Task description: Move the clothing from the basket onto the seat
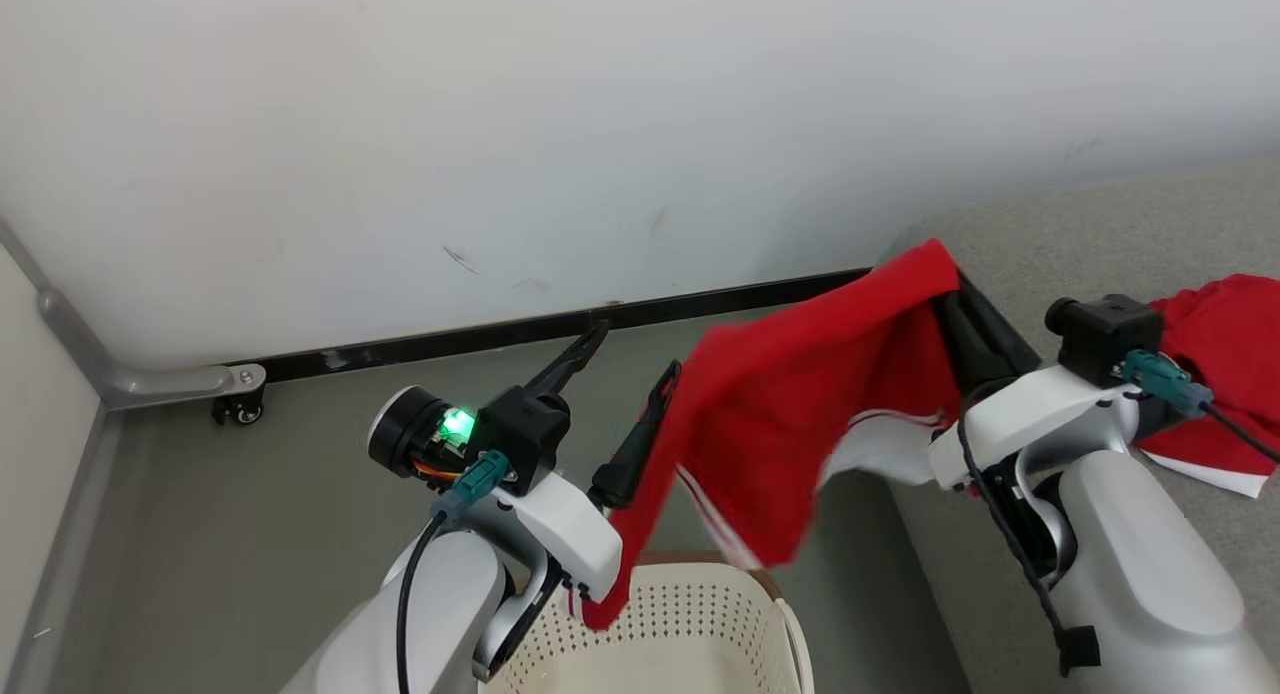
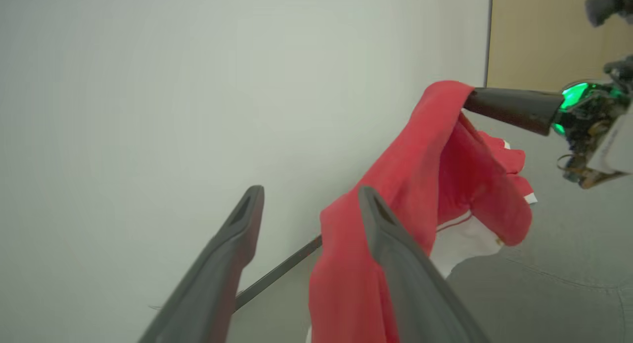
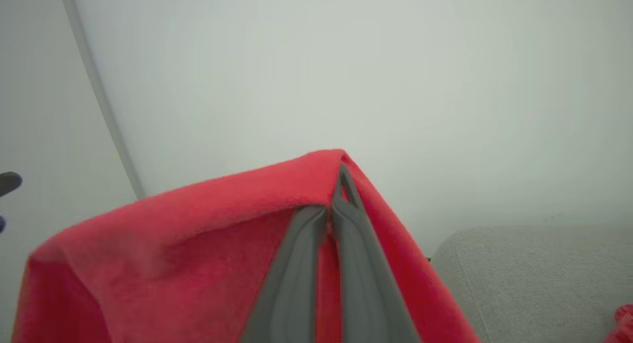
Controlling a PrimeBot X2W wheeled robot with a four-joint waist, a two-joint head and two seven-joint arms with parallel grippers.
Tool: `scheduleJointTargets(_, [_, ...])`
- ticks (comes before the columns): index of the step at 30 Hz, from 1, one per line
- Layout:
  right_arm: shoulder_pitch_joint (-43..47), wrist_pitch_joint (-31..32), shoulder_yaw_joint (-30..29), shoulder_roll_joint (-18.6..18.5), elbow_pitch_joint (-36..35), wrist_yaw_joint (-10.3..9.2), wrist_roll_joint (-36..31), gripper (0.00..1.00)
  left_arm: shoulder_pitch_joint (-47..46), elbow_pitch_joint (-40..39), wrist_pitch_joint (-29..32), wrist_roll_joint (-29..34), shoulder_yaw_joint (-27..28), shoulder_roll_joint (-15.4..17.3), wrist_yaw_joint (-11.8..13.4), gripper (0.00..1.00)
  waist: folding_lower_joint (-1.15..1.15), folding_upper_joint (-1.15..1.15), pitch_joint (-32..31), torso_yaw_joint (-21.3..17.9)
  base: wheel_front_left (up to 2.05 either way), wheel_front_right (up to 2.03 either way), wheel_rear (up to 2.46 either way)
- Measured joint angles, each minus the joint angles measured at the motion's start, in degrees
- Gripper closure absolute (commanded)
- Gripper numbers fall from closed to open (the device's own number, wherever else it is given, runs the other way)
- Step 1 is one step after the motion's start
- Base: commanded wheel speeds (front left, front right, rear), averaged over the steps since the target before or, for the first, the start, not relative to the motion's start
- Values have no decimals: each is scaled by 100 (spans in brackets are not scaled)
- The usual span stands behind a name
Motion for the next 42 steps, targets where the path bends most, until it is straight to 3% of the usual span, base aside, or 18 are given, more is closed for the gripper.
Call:
scheduleJointTargets(11, [229, -2, -795, -423, -425, 0, -197, 100, 304, 7, -130, -205, -58, 69, -298, 0, 0, 0, -23, -38, 0, 0, 0])
scheduleJointTargets(20, [601, -5, -1284, -565, -836, -1, -245, 100, 356, -143, -175, -391, -132, 22, -498, 0, 0, 0, -55, -167, 0, 0, 0])
scheduleJointTargets(42, [1511, -8, -1990, -671, -1805, 0, -353, 100, 594, -433, -243, -494, -480, -63, -644, 0, 0, 0, -99, -785, 0, 0, 0])
